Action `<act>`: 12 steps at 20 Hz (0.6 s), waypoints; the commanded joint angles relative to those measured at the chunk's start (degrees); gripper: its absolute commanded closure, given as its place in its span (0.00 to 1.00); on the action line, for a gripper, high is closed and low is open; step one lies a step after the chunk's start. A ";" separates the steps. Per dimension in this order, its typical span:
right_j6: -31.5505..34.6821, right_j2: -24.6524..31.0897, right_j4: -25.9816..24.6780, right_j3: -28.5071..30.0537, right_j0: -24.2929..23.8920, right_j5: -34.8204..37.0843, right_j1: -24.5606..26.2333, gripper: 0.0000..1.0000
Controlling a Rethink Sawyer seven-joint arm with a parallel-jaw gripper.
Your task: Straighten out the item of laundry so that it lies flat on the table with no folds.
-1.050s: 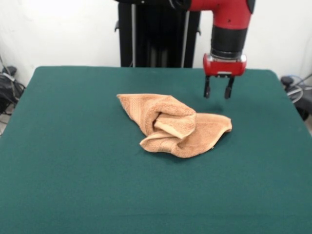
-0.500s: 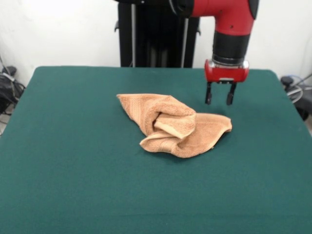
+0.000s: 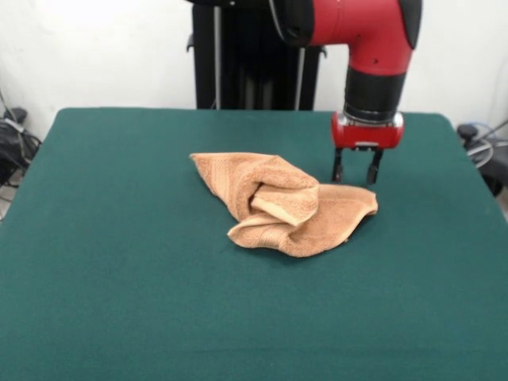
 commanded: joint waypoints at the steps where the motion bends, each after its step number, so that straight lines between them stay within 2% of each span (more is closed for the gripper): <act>1: 2.44 6.03 1.64 -7.12 -1.23 6.33 2.44 0.00; 12: 2.71 5.81 1.80 -8.30 -0.67 9.21 1.66 0.00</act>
